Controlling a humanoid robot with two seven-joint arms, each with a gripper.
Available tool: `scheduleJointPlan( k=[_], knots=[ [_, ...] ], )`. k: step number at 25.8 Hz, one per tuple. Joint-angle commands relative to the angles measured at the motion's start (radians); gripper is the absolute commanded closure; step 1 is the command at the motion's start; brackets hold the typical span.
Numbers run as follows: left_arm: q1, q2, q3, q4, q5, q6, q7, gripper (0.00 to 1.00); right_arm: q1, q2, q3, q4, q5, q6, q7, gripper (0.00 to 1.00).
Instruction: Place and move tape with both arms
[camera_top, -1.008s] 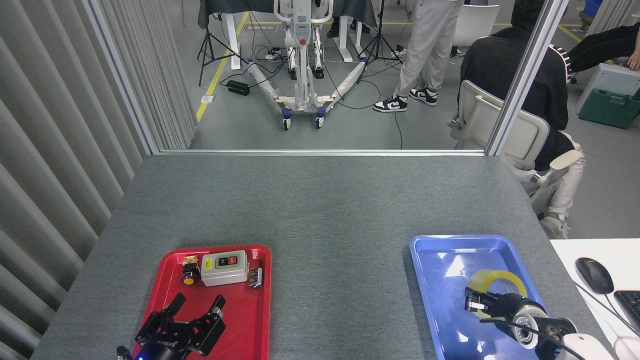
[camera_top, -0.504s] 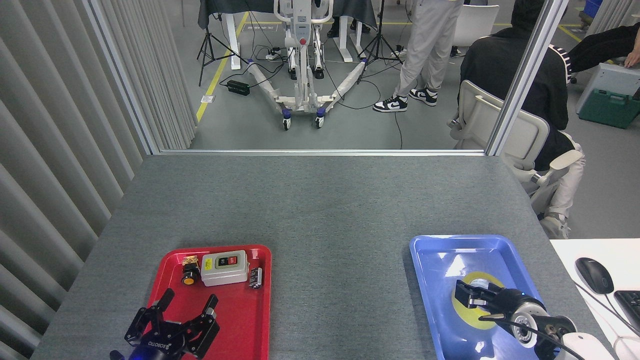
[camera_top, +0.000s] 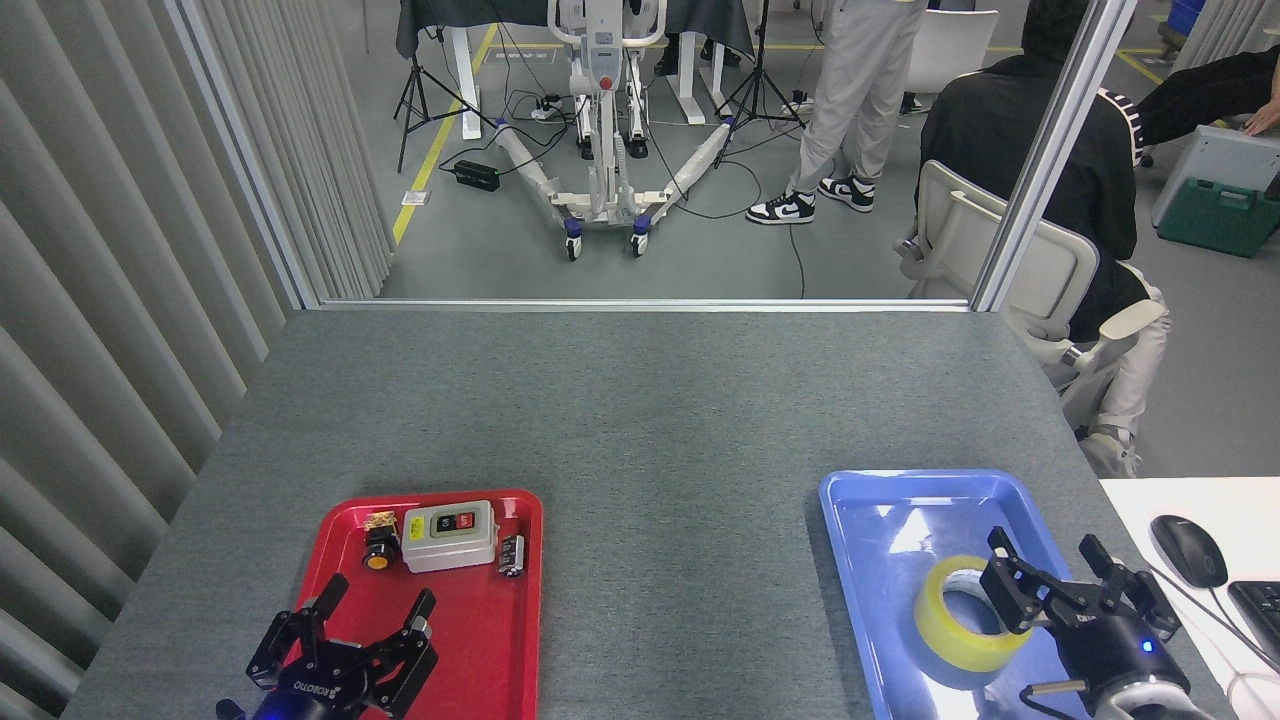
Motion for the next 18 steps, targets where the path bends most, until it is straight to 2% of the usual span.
scheduleJointPlan(
  k=[1, 4, 7, 9, 13, 18],
  knots=[
    [0.012, 0.002, 0.001, -0.003, -0.075, 0.010, -0.003, 0.00, 0.094, 0.084, -0.064, -0.011, 0.125, -0.022, -0.225, 0.02],
    [0.033, -0.010, 0.023, 0.000, -0.123, 0.093, -0.001, 0.00, 0.135, 0.117, -0.065, -0.013, 0.163, -0.023, -0.350, 0.02],
    [0.070, -0.033, 0.061, -0.001, -0.124, 0.174, -0.001, 0.00, 0.167, 0.106, -0.047, -0.019, 0.159, -0.054, -0.353, 0.01],
    [0.079, -0.057, 0.125, -0.003, -0.123, 0.152, -0.006, 0.00, 0.170, 0.103, -0.048, -0.060, 0.157, -0.069, -0.347, 0.01],
    [0.081, -0.076, 0.228, 0.002, -0.121, -0.012, -0.015, 0.00, 0.172, 0.087, -0.045, -0.083, 0.157, -0.066, -0.313, 0.01],
    [0.082, -0.064, 0.197, 0.009, -0.116, 0.067, -0.015, 0.00, 0.199, 0.100, -0.002, -0.085, 0.122, -0.062, -0.299, 0.00]
  ],
)
